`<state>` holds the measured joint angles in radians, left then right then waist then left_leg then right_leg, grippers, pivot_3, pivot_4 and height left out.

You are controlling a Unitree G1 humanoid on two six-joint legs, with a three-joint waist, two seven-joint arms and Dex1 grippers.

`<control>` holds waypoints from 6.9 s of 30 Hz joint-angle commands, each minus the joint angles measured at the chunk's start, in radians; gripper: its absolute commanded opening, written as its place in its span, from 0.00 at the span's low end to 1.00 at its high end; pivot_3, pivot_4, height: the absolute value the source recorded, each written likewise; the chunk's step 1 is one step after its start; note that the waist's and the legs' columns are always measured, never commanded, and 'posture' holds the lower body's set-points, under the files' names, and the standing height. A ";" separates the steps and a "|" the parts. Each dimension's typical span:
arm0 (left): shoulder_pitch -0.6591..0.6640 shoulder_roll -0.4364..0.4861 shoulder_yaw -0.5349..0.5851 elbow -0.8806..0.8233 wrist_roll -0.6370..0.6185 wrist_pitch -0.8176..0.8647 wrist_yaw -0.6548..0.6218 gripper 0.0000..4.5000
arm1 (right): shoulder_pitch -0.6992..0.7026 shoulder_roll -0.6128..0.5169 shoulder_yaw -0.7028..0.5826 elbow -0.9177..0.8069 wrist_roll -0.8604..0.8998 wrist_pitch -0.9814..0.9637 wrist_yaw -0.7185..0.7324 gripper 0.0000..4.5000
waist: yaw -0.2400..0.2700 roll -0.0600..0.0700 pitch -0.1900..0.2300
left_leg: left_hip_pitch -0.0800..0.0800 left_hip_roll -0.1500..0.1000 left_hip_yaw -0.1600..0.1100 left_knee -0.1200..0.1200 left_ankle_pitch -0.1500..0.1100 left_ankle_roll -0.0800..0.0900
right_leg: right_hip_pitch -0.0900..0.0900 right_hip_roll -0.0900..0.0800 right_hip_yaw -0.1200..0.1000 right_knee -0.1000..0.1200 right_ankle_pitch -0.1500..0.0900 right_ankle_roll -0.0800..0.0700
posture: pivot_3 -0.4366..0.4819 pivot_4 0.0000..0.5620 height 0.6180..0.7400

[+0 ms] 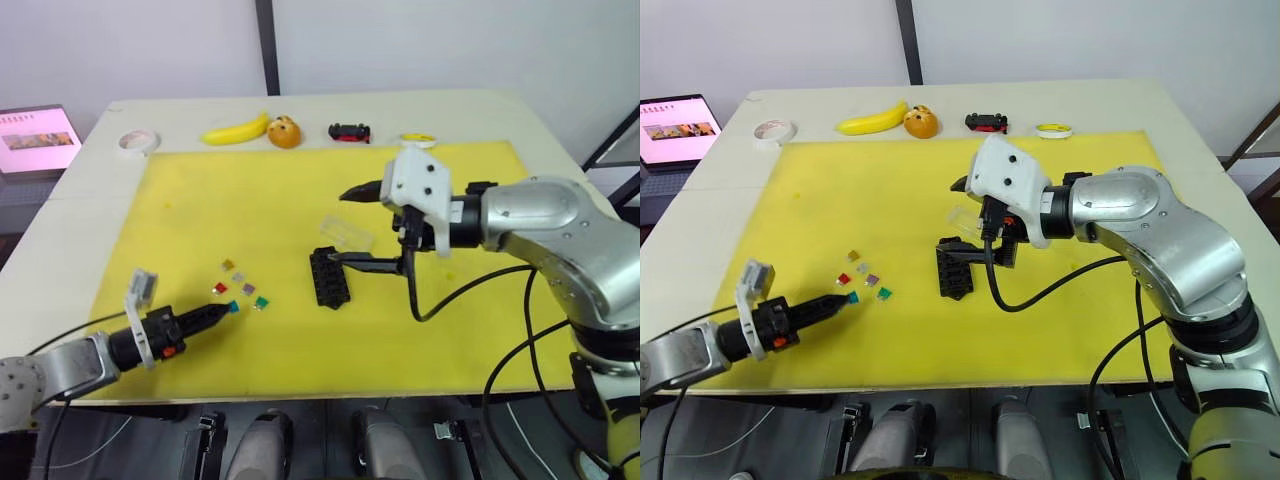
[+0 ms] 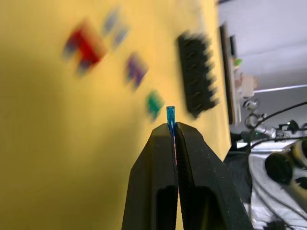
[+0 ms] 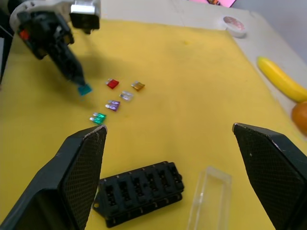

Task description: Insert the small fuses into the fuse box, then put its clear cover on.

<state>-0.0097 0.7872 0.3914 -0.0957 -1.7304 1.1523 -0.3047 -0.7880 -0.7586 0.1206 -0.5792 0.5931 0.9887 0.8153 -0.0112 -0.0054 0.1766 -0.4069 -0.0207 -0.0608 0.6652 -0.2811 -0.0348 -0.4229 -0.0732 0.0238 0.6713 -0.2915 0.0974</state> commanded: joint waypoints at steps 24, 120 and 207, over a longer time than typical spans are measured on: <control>-0.539 -0.179 -0.119 -0.096 0.109 -0.196 -0.201 0.00 | 0.026 0.406 -0.292 0.163 1.177 0.105 -1.055 0.50 | -0.013 -0.002 0.000 | -0.001 0.000 0.001 0.000 0.000 0.000 | -0.001 0.004 0.000 -0.001 0.000 0.000 | 0.48 0.27 1.00; -0.256 0.298 -0.274 -0.238 1.106 -0.678 -1.012 0.99 | -0.116 -0.045 0.390 0.229 -0.235 -0.255 0.289 0.00 | -0.028 -0.001 0.002 | -0.002 0.004 0.001 -0.001 -0.001 0.002 | -0.002 0.010 0.001 -0.005 0.000 0.000 | 0.48 0.27 1.00; -0.322 -0.021 -0.575 -0.394 1.327 -0.521 -0.655 0.99 | -0.112 0.034 0.422 0.281 -0.467 -0.225 0.441 0.00 | -0.024 -0.001 0.002 | -0.002 0.002 0.000 0.001 -0.001 0.002 | -0.002 0.009 0.001 -0.001 0.000 0.000 | 0.48 0.27 1.00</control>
<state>-0.3271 0.7717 -0.1841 -0.4530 -0.4028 0.6306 -0.9620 -0.8720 -0.7309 0.5463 -0.2827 0.1346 0.7694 1.2556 -0.0349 -0.0065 0.1785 -0.4088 -0.0187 -0.0607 0.6663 -0.2819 -0.0333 -0.4245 -0.0645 0.0246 0.6702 -0.2912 0.0979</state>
